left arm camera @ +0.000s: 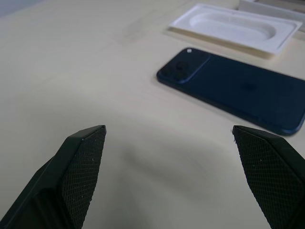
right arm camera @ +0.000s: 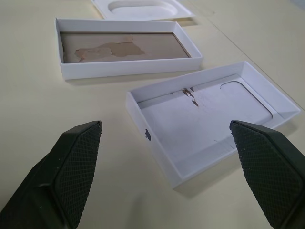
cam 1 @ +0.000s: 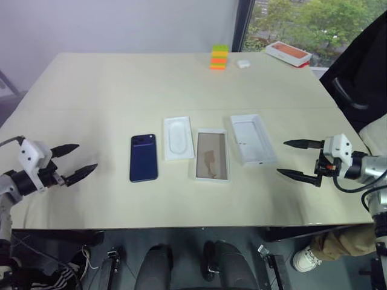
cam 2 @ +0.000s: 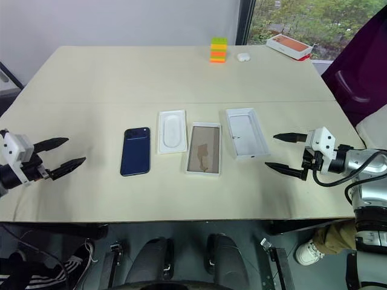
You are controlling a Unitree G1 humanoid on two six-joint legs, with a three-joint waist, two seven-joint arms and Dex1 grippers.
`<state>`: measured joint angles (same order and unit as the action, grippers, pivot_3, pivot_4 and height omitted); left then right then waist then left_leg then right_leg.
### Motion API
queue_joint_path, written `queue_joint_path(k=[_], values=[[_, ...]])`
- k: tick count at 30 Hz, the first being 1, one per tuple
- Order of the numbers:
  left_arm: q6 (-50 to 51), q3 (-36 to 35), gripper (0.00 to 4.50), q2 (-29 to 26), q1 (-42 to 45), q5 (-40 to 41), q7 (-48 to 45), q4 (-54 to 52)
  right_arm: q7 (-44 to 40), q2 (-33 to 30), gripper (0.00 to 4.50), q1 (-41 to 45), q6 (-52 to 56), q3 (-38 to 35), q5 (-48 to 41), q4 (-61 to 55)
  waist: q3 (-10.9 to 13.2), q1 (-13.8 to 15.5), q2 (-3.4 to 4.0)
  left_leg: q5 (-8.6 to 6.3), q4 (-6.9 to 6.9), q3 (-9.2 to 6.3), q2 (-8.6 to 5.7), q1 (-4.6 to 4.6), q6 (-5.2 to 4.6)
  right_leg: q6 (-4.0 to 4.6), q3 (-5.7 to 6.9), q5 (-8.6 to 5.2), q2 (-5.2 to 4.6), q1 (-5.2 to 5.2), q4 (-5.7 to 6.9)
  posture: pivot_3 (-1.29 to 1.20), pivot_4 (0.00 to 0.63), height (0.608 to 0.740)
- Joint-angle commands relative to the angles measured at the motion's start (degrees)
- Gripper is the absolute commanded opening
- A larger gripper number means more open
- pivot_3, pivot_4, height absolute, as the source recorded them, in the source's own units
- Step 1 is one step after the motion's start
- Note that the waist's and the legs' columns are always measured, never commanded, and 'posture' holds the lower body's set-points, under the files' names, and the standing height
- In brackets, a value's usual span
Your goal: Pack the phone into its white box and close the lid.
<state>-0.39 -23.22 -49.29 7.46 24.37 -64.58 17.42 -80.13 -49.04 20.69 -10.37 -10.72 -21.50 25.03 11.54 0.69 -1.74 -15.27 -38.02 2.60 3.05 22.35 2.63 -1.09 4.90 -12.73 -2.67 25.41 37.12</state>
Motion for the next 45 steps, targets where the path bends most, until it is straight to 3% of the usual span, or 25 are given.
queue_joint_path(k=[1, 11, 31, 35, 37, 40, 45], values=[[-1.1, -0.2, 4.48, 0.2, 1.3, -0.4, 1.6, -1.0, 0.7, -0.9, 4.50, 0.1, 0.2, -1.7, -1.0, -1.9, 0.0, -0.1, 0.00, 0.00, 0.00, 0.00, 0.00, 0.00, 0.00, 0.00, 0.00, 0.00, 0.01, 0.00, 0.00, 0.00, 0.150, 0.740], [5.6, 0.4, 4.48, 0.0, 2.3, 1.8, 0.7, -3.2, 1.9, -0.1, 4.50, 0.6, 1.4, -0.7, -0.6, -3.5, 0.0, 0.0, 0.00, 0.00, 0.00, 0.01, 0.00, 0.00, 0.00, 0.00, 0.00, 0.00, 0.01, 0.00, 0.00, 0.00, 0.150, 0.740], [6.1, 0.2, 4.48, 1.1, 2.5, 3.0, 0.7, -4.8, 2.7, 0.9, 4.50, 0.3, 2.5, -0.2, -0.9, -6.0, 0.0, 0.0, 0.00, 0.00, 0.00, 0.01, 0.00, 0.00, 0.00, 0.01, -0.01, 0.01, 0.01, 0.00, 0.00, 0.00, 0.150, 0.740], [10.2, 1.4, 4.48, 0.6, 3.3, 3.4, 1.5, -5.9, 3.0, 1.0, 4.50, 0.7, 2.9, -0.1, -0.8, -6.0, 0.0, 0.0, 0.00, 0.00, 0.00, 0.01, 0.00, 0.00, 0.00, 0.01, -0.01, 0.01, 0.01, 0.00, 0.00, 0.00, 0.150, 0.740], [17.8, 3.1, 4.48, 0.0, 4.4, 4.3, 3.3, -7.9, 3.2, 1.0, 4.50, 0.7, 4.2, 0.0, -1.2, -6.8, 0.0, 0.1, 0.00, 0.00, 0.00, 0.01, 0.00, 0.00, 0.00, 0.01, -0.01, 0.01, 0.00, -0.01, 0.00, 0.00, 0.150, 0.740], [29.5, 4.6, 4.48, 1.9, 7.4, 6.9, 9.3, -12.2, 4.5, 1.3, 4.50, 0.4, 6.8, 0.2, -1.6, -8.4, 0.0, 0.1, -0.01, 0.00, -0.01, -0.01, -0.01, 0.01, 0.00, -0.01, -0.01, 0.00, 0.00, -0.02, 0.01, 0.00, 0.150, 0.740], [39.7, 3.8, 4.48, 7.3, 10.1, 11.4, 17.7, -19.2, 7.0, 2.2, 4.50, 0.3, 9.9, 0.2, -1.5, -10.8, 0.0, -0.1, -0.01, 0.00, -0.02, -0.02, -0.03, 0.01, 0.00, 0.01, -0.05, 0.03, -0.02, -0.03, 0.02, 0.00, 0.150, 0.740]])
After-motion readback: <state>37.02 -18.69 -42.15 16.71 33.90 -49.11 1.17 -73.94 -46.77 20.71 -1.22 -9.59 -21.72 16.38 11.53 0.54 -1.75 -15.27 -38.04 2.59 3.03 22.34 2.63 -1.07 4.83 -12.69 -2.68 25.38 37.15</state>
